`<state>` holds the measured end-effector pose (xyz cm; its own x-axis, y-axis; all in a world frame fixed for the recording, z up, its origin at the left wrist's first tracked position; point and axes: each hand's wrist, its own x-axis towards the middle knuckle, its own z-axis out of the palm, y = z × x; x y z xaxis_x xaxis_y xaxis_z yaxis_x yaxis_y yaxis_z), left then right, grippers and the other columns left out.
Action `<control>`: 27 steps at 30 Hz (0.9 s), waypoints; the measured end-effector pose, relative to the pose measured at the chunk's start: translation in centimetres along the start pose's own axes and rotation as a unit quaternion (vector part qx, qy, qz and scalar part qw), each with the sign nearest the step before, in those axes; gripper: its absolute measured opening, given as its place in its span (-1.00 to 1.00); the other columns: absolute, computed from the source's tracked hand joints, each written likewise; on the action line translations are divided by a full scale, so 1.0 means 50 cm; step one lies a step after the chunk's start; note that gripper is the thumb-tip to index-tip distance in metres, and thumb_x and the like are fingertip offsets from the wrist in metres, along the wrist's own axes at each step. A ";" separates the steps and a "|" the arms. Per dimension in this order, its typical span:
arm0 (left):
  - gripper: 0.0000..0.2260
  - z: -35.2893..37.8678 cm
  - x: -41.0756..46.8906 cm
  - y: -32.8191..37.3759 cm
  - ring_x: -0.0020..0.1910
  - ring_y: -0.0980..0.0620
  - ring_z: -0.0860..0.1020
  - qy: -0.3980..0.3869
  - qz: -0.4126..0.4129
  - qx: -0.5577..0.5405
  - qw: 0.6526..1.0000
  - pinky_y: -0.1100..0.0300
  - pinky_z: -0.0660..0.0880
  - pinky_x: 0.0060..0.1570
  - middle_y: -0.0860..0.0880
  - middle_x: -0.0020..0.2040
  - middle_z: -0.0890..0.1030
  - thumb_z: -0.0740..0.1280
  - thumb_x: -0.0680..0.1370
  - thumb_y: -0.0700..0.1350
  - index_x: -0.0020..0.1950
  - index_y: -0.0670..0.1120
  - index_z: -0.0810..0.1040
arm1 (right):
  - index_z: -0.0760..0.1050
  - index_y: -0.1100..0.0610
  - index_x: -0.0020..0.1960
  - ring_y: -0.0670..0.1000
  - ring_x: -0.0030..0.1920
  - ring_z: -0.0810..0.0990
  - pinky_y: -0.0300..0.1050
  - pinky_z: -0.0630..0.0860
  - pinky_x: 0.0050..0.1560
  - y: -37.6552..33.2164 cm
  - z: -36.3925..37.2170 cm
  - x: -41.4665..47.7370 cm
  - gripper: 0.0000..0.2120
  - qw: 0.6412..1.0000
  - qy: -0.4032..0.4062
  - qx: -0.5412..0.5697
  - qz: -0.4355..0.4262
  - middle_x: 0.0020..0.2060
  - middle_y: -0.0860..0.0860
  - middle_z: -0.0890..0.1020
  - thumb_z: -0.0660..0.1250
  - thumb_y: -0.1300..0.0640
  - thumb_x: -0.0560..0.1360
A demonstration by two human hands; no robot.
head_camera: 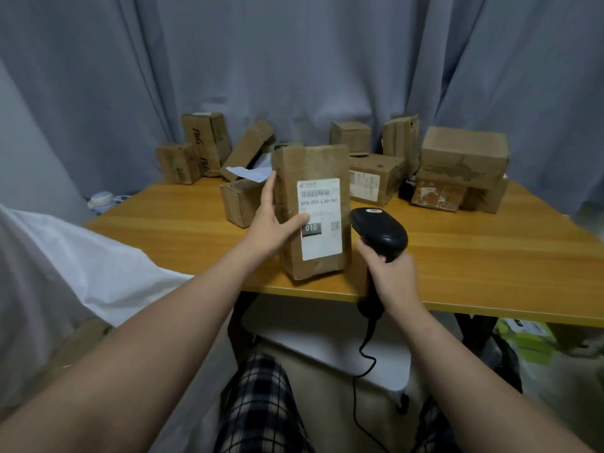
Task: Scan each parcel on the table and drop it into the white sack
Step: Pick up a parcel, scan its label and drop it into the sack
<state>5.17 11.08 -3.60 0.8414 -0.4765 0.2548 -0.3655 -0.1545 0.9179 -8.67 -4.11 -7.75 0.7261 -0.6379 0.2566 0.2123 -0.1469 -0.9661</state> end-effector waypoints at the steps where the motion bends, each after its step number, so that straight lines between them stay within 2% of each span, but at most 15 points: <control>1: -0.12 -0.011 -0.005 -0.014 0.30 0.03 0.46 0.013 -0.008 -0.037 0.999 -0.10 0.47 0.26 -0.05 0.40 0.41 0.46 0.48 -0.12 0.55 0.21 -0.10 | 0.54 -0.05 -0.23 -0.27 -0.25 0.57 -0.48 0.39 -0.30 -0.008 0.004 -0.003 -0.85 1.000 -0.010 -0.009 -0.019 -0.37 -0.17 0.61 0.46 0.12 0.46; 4: -0.11 -0.029 -0.013 -0.040 0.21 0.07 0.54 0.037 -0.014 -0.073 0.997 -0.09 0.53 0.19 -0.01 0.26 0.53 0.47 0.47 -0.15 0.56 0.18 -0.07 | 0.46 -0.02 -0.33 -0.30 -0.44 0.49 -0.45 0.35 -0.39 -0.025 0.017 -0.015 -0.74 0.996 -0.047 -0.045 -0.063 -0.58 -0.27 0.49 0.47 0.14 0.45; 8: -0.11 -0.023 -0.012 -0.037 0.21 0.10 0.53 0.029 -0.009 -0.056 0.998 -0.01 0.52 0.21 0.04 0.23 0.52 0.47 0.47 -0.16 0.58 0.13 -0.07 | 0.41 0.00 -0.41 -0.25 -0.51 0.43 -0.42 0.30 -0.44 -0.036 0.037 -0.028 -0.66 0.990 -0.060 -0.085 -0.094 -0.64 -0.25 0.43 0.48 0.13 0.45; 12: -0.10 -0.024 -0.008 -0.048 0.26 0.03 0.52 0.042 -0.004 -0.059 0.997 -0.09 0.49 0.24 -0.06 0.33 0.50 0.48 0.45 -0.12 0.56 0.17 -0.07 | 0.47 0.02 -0.35 -0.25 -0.46 0.47 -0.43 0.32 -0.41 -0.041 0.045 -0.032 -0.74 0.990 -0.055 -0.076 -0.104 -0.58 -0.24 0.48 0.47 0.11 0.45; 15: -0.08 -0.022 -0.008 -0.051 0.34 0.00 0.45 0.029 0.004 -0.051 0.998 -0.11 0.45 0.29 -0.07 0.41 0.41 0.49 0.43 -0.09 0.55 0.20 -0.09 | 0.52 0.07 -0.32 -0.25 -0.44 0.49 -0.43 0.34 -0.40 -0.043 0.044 -0.038 -0.79 0.988 -0.065 -0.087 -0.109 -0.55 -0.15 0.49 0.46 0.10 0.45; 18: -0.08 -0.018 -0.008 -0.050 0.39 -0.01 0.39 0.021 0.012 -0.038 0.999 -0.14 0.40 0.33 -0.06 0.47 0.33 0.47 0.46 -0.15 0.55 0.18 -0.12 | 0.55 0.05 -0.26 -0.23 -0.39 0.52 -0.40 0.37 -0.37 -0.046 0.044 -0.044 -0.85 0.987 -0.068 -0.090 -0.117 -0.46 -0.07 0.54 0.47 0.10 0.45; 21: -0.08 -0.017 -0.007 -0.051 0.41 -0.02 0.36 0.022 0.014 -0.032 0.999 -0.15 0.39 0.34 -0.07 0.48 0.32 0.46 0.47 -0.17 0.55 0.19 -0.13 | 0.54 0.05 -0.29 -0.18 -0.38 0.52 -0.32 0.41 -0.34 -0.042 0.044 -0.046 -0.83 0.987 -0.062 -0.092 -0.120 -0.45 -0.03 0.55 0.46 0.09 0.45; 24: -0.08 -0.018 -0.008 -0.049 0.41 -0.02 0.36 0.024 0.007 -0.027 0.999 -0.15 0.38 0.34 -0.07 0.48 0.31 0.46 0.48 -0.17 0.55 0.19 -0.14 | 0.55 0.14 -0.30 -0.14 -0.40 0.52 -0.28 0.41 -0.35 -0.040 0.044 -0.049 -0.79 0.986 -0.066 -0.098 -0.119 -0.46 0.04 0.55 0.45 0.09 0.45; 27: -0.06 -0.019 -0.009 -0.048 0.41 -0.03 0.36 0.024 0.005 -0.023 0.999 -0.18 0.38 0.34 -0.08 0.48 0.30 0.47 0.43 -0.07 0.54 0.24 -0.14 | 0.56 0.22 -0.27 -0.15 -0.41 0.51 -0.30 0.41 -0.35 -0.041 0.044 -0.052 -0.78 0.985 -0.071 -0.097 -0.125 -0.46 0.07 0.55 0.45 0.11 0.46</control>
<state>6.05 12.47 -5.62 0.8570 -0.4347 0.2767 -0.3556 -0.1104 0.9281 -9.57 -0.50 -6.37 0.7544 -0.4535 0.4746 0.2763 -0.4365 -0.8562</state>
